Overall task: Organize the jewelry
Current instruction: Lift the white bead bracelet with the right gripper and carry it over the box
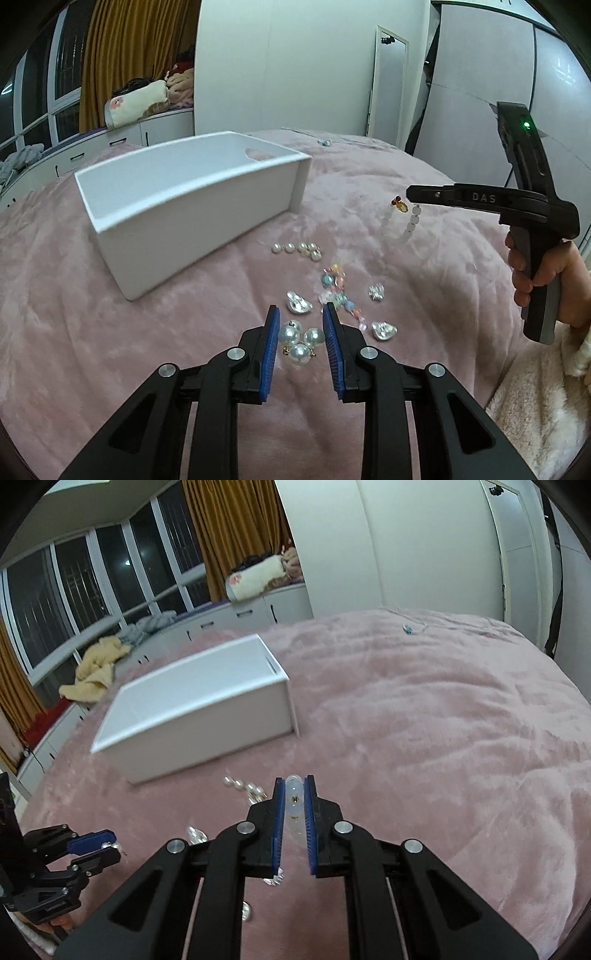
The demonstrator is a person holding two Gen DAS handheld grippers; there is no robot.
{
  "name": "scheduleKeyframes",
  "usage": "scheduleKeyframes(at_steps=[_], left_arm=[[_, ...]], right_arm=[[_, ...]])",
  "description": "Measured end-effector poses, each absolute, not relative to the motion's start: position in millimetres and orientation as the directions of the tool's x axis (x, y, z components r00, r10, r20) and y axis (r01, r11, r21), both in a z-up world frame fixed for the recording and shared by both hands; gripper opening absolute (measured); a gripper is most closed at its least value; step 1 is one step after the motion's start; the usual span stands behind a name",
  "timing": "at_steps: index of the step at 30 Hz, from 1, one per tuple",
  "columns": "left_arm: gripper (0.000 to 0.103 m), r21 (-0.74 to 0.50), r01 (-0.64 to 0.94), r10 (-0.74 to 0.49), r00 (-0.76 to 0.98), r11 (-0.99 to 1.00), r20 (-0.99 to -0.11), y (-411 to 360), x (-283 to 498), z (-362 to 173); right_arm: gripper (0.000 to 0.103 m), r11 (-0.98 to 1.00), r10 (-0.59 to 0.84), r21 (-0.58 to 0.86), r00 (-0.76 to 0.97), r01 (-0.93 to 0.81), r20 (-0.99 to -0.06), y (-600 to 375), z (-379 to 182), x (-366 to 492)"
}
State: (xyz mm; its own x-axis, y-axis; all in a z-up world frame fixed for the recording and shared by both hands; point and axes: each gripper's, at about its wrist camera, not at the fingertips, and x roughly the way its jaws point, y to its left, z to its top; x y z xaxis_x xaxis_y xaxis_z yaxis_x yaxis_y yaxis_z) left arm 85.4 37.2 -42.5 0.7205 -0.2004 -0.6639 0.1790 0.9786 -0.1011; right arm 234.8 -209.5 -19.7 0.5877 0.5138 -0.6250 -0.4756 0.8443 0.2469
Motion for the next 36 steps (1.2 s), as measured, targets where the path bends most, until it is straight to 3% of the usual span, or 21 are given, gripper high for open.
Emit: scheduleKeyframes(at_steps=[9,10,15,20,24,25,26,28,36], left_arm=[[0.029,-0.086,0.174,-0.190,0.776,0.981,-0.602,69,93,8],[0.029,-0.078,0.174,-0.185,0.781,0.982,-0.597,73,95,14],[0.029,-0.061,0.147,-0.155,0.794,0.987,-0.588,95,113,43],[0.029,-0.037,0.123,-0.122,0.801,0.992,-0.586,112,127,56],[0.029,-0.066,0.127,-0.142,0.798,0.990,-0.585,113,128,48],[0.029,-0.069,0.130,-0.146,0.794,0.989,-0.590,112,128,44],[0.029,-0.075,0.133,-0.152,0.791,0.988,-0.593,110,129,39],[0.029,-0.091,0.136,-0.163,0.788,0.987,-0.594,108,129,30],[0.029,-0.138,0.126,-0.184,0.782,0.982,-0.595,107,130,11]], right_arm=[[0.011,0.800,0.576,0.249,0.585,-0.545,-0.570,-184,27,241],[0.004,0.790,0.589,0.250,0.580,-0.560,-0.563,-178,33,243],[0.003,0.763,0.618,0.228,0.580,-0.605,-0.531,-151,57,257],[0.004,0.765,0.606,0.208,0.572,-0.610,-0.553,-137,53,271],[0.008,0.780,0.541,0.147,0.538,-0.608,-0.647,-139,19,270],[0.018,0.783,0.514,0.122,0.524,-0.610,-0.679,-140,6,268],[0.035,0.788,0.487,0.098,0.518,-0.608,-0.703,-141,-6,267],[0.047,0.794,0.442,0.052,0.516,-0.606,-0.734,-146,-27,261],[0.045,0.808,0.353,0.009,0.473,-0.589,-0.807,-155,-84,259]])
